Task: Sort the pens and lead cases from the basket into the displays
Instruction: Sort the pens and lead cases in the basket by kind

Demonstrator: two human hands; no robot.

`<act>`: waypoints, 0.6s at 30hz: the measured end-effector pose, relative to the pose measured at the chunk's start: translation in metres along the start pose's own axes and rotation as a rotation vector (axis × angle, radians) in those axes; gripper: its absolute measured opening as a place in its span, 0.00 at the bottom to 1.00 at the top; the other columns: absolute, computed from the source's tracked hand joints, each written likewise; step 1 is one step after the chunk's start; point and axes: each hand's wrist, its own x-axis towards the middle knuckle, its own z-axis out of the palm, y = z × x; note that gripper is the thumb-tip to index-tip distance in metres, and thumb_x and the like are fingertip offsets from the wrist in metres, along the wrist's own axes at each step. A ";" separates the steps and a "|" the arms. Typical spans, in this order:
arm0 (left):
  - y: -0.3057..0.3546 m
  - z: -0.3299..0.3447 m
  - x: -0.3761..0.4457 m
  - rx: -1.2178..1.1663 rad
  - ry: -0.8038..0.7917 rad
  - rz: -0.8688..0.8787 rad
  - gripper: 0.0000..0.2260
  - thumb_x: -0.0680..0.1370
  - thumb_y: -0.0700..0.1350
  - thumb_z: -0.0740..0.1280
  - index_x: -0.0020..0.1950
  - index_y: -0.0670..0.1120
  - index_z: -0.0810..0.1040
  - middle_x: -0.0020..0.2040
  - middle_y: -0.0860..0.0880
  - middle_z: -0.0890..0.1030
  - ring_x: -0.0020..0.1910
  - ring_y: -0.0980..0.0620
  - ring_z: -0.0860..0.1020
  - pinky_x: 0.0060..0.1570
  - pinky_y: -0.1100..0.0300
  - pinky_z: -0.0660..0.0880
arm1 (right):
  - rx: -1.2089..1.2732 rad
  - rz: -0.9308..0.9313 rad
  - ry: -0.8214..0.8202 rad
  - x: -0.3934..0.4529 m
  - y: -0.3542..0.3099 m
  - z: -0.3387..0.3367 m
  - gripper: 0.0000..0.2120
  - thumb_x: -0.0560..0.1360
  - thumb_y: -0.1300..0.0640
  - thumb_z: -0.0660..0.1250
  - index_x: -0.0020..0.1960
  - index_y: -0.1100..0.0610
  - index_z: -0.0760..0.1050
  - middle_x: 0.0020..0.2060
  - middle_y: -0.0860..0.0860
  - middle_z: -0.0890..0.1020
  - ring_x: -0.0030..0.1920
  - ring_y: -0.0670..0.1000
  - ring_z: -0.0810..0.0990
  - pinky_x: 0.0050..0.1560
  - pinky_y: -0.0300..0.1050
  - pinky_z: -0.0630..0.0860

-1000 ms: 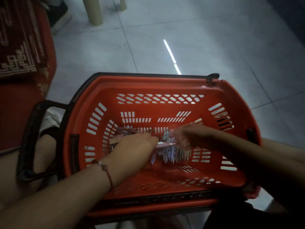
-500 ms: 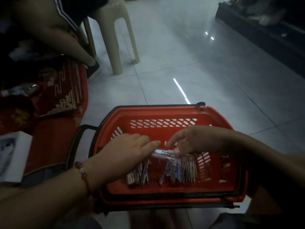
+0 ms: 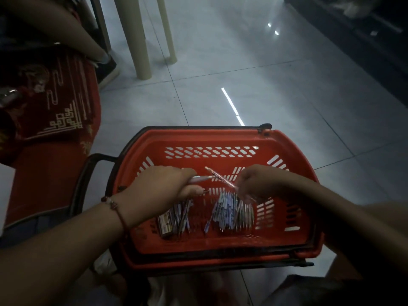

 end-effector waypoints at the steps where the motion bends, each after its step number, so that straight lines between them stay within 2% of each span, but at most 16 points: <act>1: 0.003 0.000 0.002 -0.007 -0.005 0.002 0.21 0.77 0.67 0.48 0.53 0.56 0.72 0.41 0.54 0.78 0.38 0.54 0.77 0.31 0.57 0.66 | 0.031 0.010 0.008 0.002 0.000 0.000 0.05 0.79 0.63 0.64 0.47 0.59 0.78 0.36 0.52 0.79 0.30 0.45 0.76 0.27 0.34 0.71; 3: 0.007 0.002 0.003 -0.008 -0.006 0.001 0.19 0.79 0.66 0.46 0.50 0.56 0.71 0.39 0.55 0.77 0.36 0.55 0.75 0.32 0.57 0.68 | 0.058 0.029 0.034 0.009 0.001 0.001 0.06 0.80 0.59 0.65 0.48 0.59 0.79 0.38 0.52 0.80 0.33 0.45 0.77 0.30 0.34 0.73; 6: 0.010 0.008 0.003 -0.040 0.024 -0.004 0.15 0.81 0.62 0.49 0.52 0.56 0.71 0.41 0.55 0.77 0.36 0.56 0.75 0.37 0.55 0.75 | 0.020 0.081 0.107 0.024 0.011 0.001 0.08 0.79 0.54 0.67 0.50 0.58 0.81 0.43 0.52 0.82 0.39 0.47 0.77 0.35 0.36 0.73; 9: 0.010 0.017 0.002 -0.072 0.011 -0.002 0.13 0.82 0.60 0.52 0.54 0.56 0.71 0.45 0.55 0.78 0.39 0.56 0.76 0.40 0.54 0.77 | 0.056 0.183 0.162 0.042 0.030 0.000 0.08 0.79 0.55 0.68 0.50 0.60 0.80 0.40 0.52 0.80 0.34 0.46 0.74 0.32 0.35 0.71; 14: 0.009 0.032 0.003 -0.085 -0.104 -0.011 0.10 0.83 0.56 0.56 0.58 0.54 0.72 0.50 0.53 0.80 0.44 0.54 0.78 0.44 0.55 0.77 | 0.215 0.381 0.237 0.077 0.081 0.009 0.05 0.78 0.60 0.68 0.46 0.61 0.78 0.34 0.53 0.78 0.27 0.46 0.72 0.26 0.36 0.70; 18: 0.007 0.045 0.009 -0.092 -0.157 0.003 0.09 0.83 0.52 0.57 0.60 0.53 0.73 0.53 0.52 0.80 0.48 0.52 0.79 0.49 0.54 0.78 | 0.301 0.570 0.221 0.116 0.116 0.029 0.06 0.78 0.63 0.68 0.52 0.65 0.77 0.37 0.55 0.78 0.29 0.48 0.75 0.26 0.39 0.72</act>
